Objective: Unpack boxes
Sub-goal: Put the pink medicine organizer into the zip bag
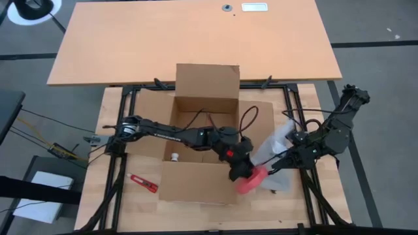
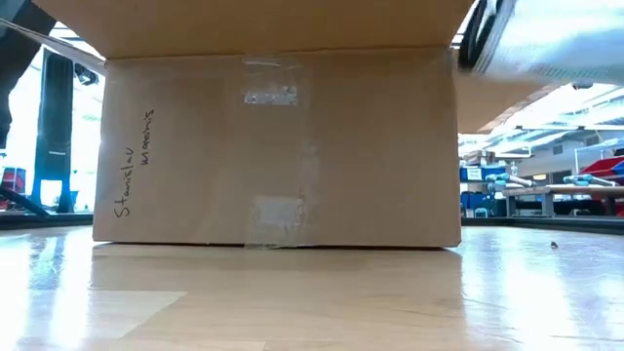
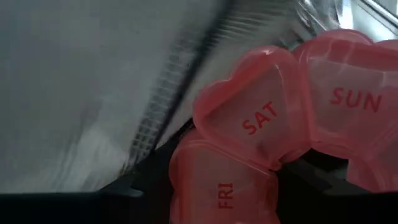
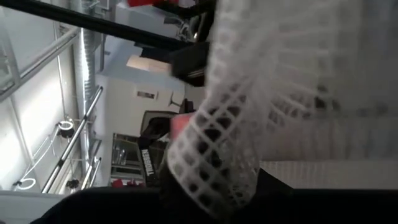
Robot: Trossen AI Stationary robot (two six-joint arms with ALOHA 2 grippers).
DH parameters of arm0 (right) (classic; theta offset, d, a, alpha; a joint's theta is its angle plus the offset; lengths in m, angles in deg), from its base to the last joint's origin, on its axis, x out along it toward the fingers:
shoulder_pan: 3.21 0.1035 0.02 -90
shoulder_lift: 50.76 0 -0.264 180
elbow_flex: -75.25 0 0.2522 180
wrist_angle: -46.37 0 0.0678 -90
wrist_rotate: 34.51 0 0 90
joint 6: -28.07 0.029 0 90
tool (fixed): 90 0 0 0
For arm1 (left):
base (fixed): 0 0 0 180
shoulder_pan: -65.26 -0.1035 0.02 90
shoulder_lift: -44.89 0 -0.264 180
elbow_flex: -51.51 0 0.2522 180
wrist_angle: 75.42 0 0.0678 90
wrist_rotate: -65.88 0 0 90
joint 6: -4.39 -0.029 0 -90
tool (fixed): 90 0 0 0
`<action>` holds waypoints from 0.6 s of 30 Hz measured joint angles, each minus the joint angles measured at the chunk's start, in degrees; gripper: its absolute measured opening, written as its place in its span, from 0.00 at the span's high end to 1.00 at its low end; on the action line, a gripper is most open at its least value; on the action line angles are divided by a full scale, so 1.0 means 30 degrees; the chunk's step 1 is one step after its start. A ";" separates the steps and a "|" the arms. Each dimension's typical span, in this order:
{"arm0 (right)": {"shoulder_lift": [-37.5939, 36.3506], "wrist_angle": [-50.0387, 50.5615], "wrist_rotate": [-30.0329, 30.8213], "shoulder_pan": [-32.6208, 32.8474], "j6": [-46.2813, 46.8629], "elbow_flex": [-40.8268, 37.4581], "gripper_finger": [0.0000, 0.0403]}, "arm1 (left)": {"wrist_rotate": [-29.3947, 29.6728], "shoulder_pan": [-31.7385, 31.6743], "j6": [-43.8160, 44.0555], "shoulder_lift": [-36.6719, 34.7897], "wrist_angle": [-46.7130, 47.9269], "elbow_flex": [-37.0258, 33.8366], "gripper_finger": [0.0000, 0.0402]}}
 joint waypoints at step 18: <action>0.0856 0.0152 -0.0985 -0.0318 -0.1399 0.0000 1.00 | 0.0191 -0.0916 0.3864 0.1167 0.3645 -0.0039 0.46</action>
